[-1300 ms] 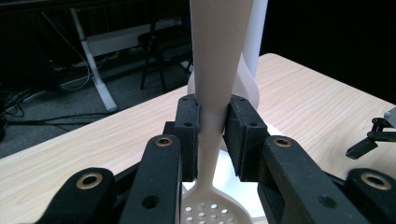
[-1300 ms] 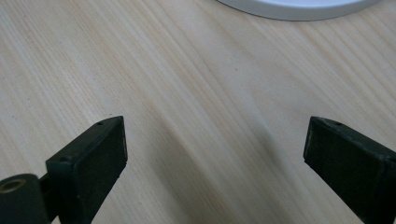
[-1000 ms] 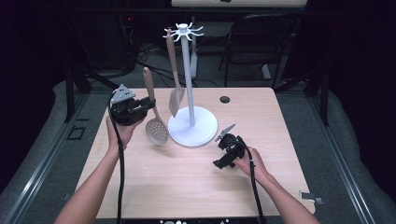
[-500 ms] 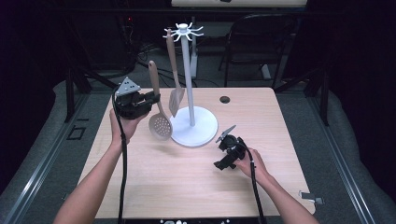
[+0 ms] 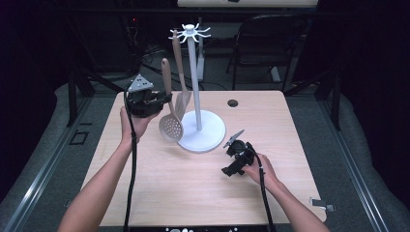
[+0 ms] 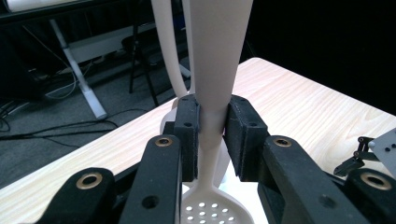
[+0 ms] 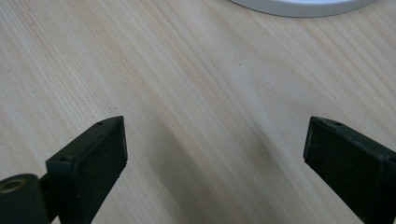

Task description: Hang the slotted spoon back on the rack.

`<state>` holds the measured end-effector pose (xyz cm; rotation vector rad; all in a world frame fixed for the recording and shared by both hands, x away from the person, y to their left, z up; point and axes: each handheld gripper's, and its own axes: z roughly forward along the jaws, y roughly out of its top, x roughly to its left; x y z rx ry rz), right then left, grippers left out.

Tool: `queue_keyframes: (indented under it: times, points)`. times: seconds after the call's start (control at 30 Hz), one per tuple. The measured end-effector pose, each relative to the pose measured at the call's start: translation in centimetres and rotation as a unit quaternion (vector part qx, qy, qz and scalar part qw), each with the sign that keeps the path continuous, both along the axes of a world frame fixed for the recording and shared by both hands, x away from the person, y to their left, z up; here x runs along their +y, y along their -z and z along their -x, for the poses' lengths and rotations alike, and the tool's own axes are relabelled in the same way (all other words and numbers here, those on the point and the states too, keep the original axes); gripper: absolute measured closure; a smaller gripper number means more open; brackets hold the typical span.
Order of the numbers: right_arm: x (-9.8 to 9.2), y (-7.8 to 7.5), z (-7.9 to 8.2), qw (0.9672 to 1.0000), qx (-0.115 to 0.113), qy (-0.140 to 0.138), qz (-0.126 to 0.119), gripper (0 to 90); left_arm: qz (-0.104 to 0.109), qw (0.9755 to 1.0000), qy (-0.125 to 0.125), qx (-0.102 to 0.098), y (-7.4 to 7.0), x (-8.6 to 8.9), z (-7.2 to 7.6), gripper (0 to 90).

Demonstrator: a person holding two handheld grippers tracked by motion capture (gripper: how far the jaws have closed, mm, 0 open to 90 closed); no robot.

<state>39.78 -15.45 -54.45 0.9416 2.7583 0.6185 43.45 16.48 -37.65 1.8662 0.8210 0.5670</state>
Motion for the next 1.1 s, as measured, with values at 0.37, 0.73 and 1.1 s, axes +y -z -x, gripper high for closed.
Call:
queue_keyframes:
  times: [0.37,0.73,1.1]
  points:
    - [0.0,0.1,0.0,1.0,0.002,0.002,-0.006,5.7,-0.006,0.9999,0.011,0.001,-1.2,-1.2,-0.8,75.2]
    - [0.0,0.1,0.0,1.0,0.003,0.001,-0.006,5.7,-0.005,0.9999,0.015,-0.006,-2.7,-1.9,-1.1,75.2]
    - [0.1,0.0,0.0,1.0,0.003,0.0,0.002,5.7,-0.004,0.9998,0.015,-0.013,-4.0,-2.4,-1.2,75.2]
